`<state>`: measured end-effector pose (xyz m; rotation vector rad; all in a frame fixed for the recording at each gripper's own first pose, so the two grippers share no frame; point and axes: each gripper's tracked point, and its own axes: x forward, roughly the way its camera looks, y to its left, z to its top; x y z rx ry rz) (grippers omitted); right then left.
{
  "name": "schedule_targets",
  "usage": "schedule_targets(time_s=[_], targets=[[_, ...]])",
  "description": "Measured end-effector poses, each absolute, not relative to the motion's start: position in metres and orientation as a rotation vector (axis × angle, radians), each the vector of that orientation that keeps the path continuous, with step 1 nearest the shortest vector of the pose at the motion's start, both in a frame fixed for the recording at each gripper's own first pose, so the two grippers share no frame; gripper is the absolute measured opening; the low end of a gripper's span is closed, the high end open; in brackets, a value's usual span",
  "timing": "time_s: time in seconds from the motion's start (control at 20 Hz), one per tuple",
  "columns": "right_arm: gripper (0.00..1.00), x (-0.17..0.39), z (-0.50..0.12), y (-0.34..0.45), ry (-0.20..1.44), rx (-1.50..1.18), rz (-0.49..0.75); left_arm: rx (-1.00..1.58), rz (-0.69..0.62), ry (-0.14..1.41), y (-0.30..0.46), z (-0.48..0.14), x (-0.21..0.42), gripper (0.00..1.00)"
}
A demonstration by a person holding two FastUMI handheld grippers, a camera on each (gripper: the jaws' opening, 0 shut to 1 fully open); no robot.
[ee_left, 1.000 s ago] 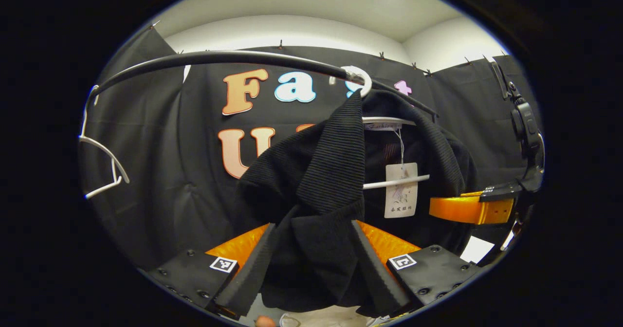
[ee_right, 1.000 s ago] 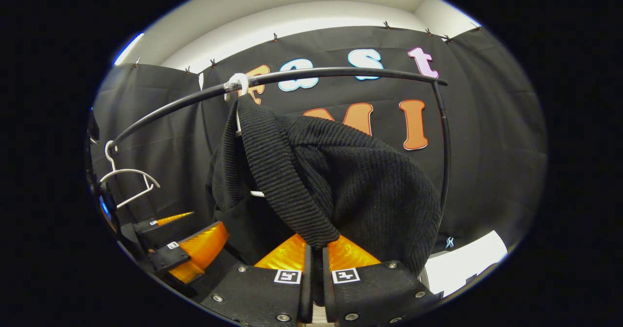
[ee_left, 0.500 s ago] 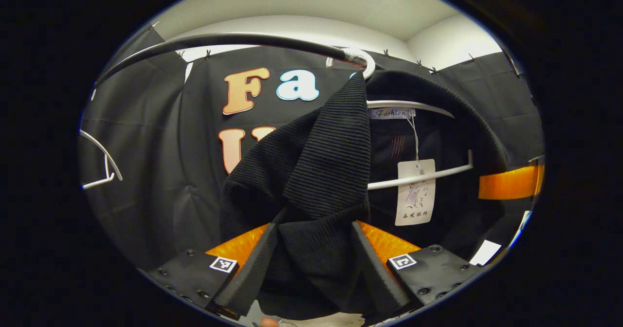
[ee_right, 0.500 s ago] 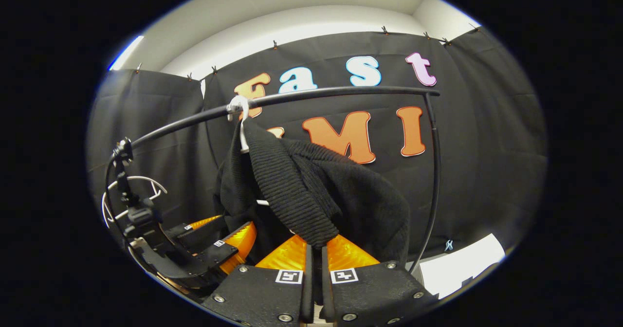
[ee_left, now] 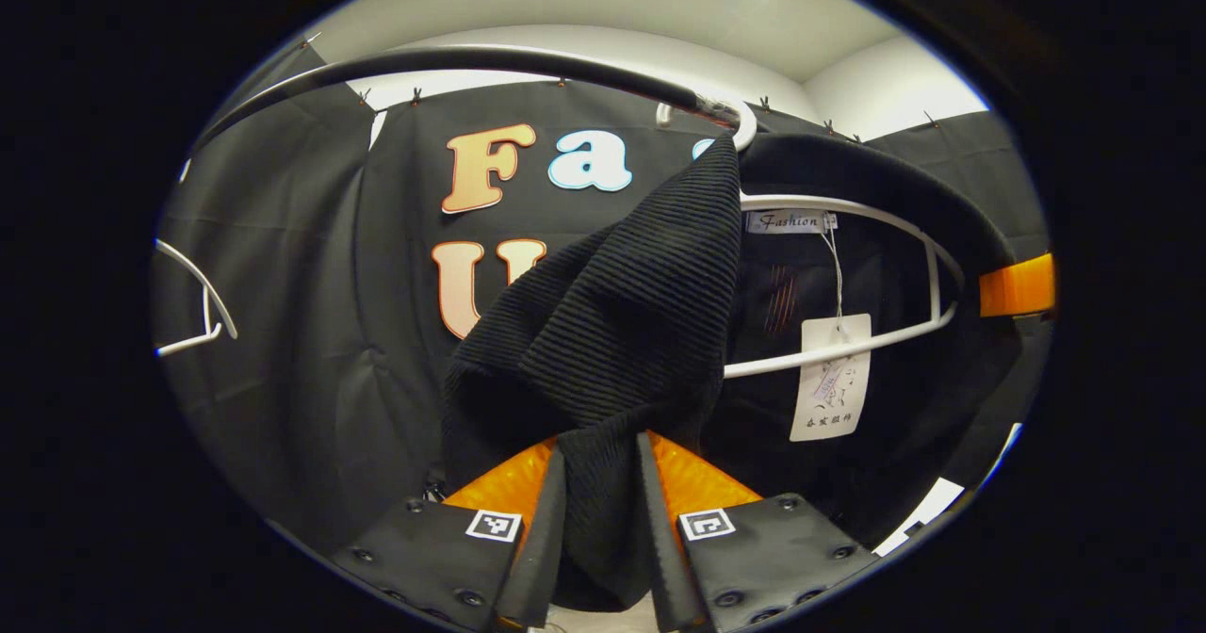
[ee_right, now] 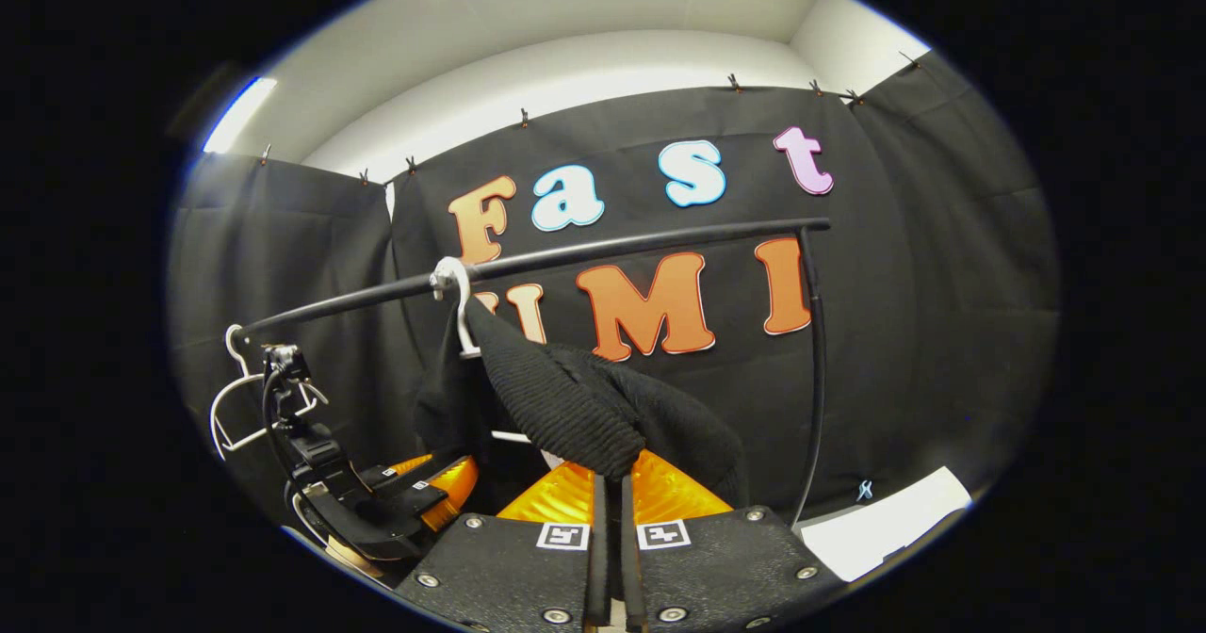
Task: Grasp the clothes on the hanger with both hands and then place them into the laundry hamper below.
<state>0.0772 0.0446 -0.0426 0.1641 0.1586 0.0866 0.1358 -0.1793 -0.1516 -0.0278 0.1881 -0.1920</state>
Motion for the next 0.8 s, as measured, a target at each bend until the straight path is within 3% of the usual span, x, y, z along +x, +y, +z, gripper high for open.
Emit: schedule_targets(time_s=[0.05,0.15,0.2,0.25,0.3,0.35,0.8], targets=[[0.04,0.076,-0.038,0.041,0.152,0.162,0.086,-0.024,-0.183,0.198,-0.176,-0.152,0.138,0.45],[0.04,0.078,-0.031,0.036,0.139,0.157,0.086,-0.03,-0.174,0.214,-0.171,-0.149,0.136,0.14],[0.04,0.079,-0.028,0.033,0.135,0.153,0.086,-0.034,-0.176,0.216,-0.168,-0.147,0.135,0.14],[0.04,0.08,-0.026,0.03,0.133,0.148,0.084,-0.036,-0.182,0.206,-0.167,-0.143,0.135,0.08],[0.12,0.082,-0.023,0.025,0.129,0.142,0.083,-0.035,-0.183,0.194,-0.165,-0.137,0.136,0.08],[0.04,0.084,-0.021,0.02,0.125,0.137,0.081,-0.02,-0.175,0.183,-0.159,-0.13,0.133,0.07],[0.02,0.084,0.001,-0.004,0.133,0.124,0.107,-0.053,-0.077,0.115,-0.099,-0.066,0.124,0.07]])
